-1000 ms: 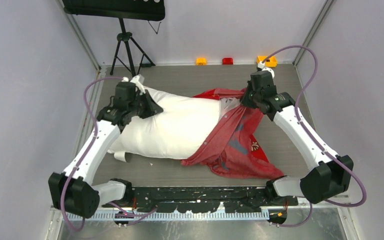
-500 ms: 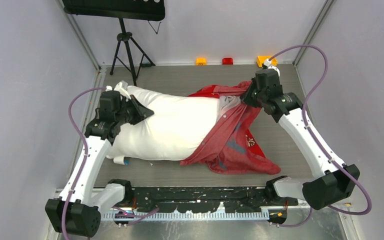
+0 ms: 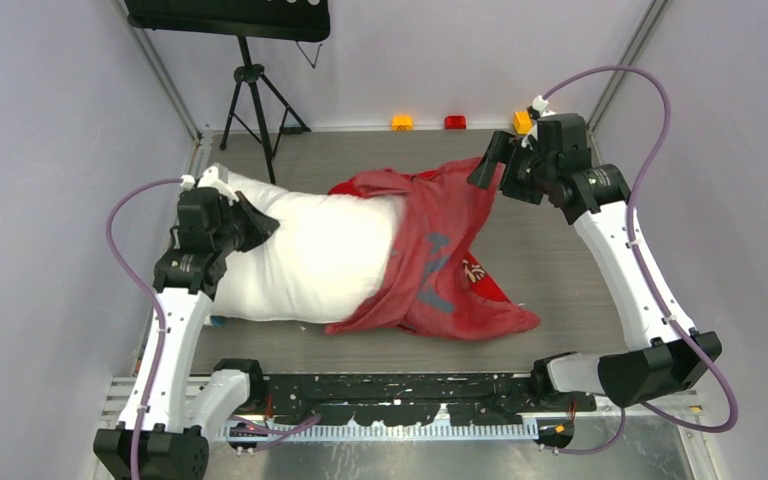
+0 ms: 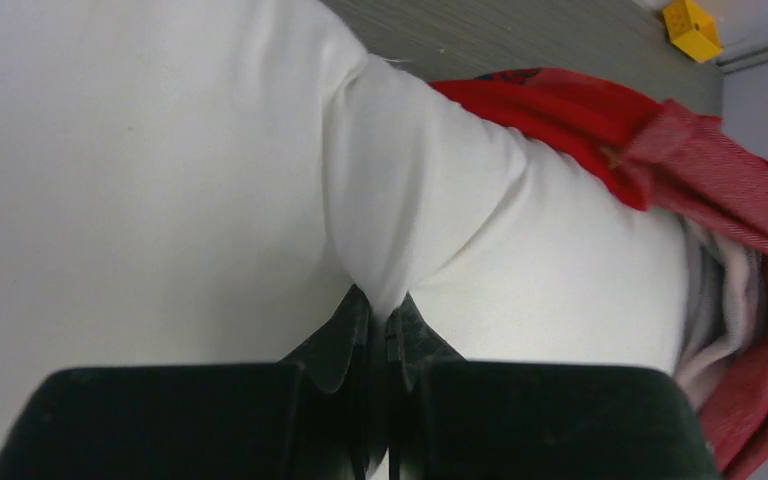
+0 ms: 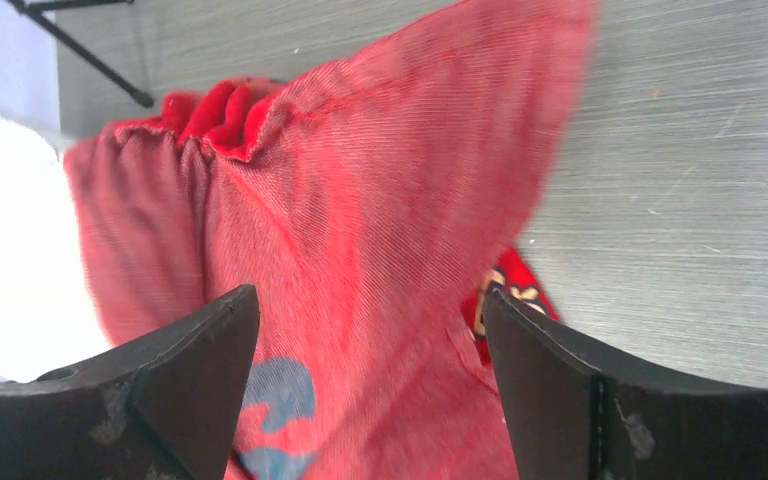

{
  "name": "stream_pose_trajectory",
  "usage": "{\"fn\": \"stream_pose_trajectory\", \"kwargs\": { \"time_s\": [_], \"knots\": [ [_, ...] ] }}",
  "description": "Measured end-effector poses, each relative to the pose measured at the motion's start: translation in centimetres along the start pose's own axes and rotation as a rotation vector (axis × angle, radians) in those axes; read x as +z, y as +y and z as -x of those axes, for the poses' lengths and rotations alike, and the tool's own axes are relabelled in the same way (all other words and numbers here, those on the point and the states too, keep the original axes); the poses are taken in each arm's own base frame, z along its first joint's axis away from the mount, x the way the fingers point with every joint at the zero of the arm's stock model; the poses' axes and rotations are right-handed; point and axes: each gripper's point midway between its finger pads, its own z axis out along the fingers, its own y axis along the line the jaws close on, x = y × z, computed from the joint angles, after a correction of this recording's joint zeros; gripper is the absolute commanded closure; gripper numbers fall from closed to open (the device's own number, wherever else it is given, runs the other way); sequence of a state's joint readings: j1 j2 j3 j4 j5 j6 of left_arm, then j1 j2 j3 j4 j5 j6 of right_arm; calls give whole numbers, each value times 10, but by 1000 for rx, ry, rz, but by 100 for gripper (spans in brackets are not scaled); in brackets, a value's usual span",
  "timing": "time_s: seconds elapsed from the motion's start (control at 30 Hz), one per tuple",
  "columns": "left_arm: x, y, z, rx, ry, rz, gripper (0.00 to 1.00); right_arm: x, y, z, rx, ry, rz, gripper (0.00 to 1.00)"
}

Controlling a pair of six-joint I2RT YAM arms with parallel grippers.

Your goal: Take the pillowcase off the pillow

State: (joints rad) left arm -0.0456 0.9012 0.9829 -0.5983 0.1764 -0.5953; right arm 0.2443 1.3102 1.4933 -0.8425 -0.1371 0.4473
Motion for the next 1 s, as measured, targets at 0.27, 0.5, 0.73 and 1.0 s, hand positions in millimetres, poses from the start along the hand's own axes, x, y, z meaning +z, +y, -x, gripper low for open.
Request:
{"fn": "stream_pose_trajectory", "kwargs": {
  "time_s": [0.27,0.5,0.73,1.0],
  "knots": [
    [13,26,-14,-3,46,61,100,-8,-1,4,5,-23,-1,11],
    [16,29,-28,21,90,42,100,-9,43,-28,-100,34,71,10],
    [12,27,-29,67,91,25,100,-13,84,-58,-211,59,136,10],
    [11,27,-30,86,97,16,100,8,129,-89,-346,77,105,10]
  ]
}}
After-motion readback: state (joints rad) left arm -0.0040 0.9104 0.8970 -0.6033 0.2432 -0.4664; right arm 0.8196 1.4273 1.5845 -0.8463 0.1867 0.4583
